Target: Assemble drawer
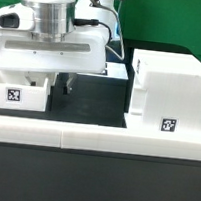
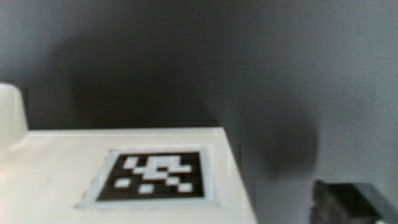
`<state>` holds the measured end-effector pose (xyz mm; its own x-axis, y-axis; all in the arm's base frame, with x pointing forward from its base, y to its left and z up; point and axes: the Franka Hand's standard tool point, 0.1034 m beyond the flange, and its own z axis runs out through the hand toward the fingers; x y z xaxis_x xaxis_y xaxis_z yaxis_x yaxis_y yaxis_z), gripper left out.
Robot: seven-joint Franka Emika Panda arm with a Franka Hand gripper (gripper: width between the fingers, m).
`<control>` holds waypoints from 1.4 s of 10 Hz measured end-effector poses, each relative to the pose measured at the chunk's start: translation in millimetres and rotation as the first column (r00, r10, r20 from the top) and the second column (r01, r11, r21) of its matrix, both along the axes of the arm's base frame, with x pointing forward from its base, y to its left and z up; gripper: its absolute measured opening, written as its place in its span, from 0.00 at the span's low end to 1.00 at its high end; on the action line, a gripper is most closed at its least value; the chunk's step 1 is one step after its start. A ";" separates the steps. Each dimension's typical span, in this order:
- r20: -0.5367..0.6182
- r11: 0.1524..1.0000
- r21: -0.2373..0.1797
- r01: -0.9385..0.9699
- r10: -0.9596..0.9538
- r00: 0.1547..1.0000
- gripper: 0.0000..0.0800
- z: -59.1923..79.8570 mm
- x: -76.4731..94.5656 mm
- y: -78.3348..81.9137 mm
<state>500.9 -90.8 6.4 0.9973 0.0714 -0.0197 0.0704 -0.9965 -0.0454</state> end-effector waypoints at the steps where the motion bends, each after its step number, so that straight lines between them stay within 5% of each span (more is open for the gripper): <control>1: 0.000 1.000 0.000 0.000 0.000 1.000 0.47 0.0 0.0 0.0; 3: 0.000 1.000 0.000 0.000 0.000 1.000 0.13 0.0 0.0 0.0; 5: 0.002 1.000 -0.001 0.000 0.000 1.000 0.05 0.6 0.6 -0.2; 11: 0.004 1.000 -0.002 -0.003 0.003 1.000 0.05 2.5 2.6 2.8; 14: 0.009 1.000 0.005 -0.002 0.002 1.000 0.05 16.4 16.2 33.7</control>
Offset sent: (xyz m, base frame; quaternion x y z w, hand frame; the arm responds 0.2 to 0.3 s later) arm 0.0000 0.0000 0.0000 0.0000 0.0000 0.0000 1.0000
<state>517.1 -57.1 22.8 0.9973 0.0732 -0.0105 0.0726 -0.9961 -0.0493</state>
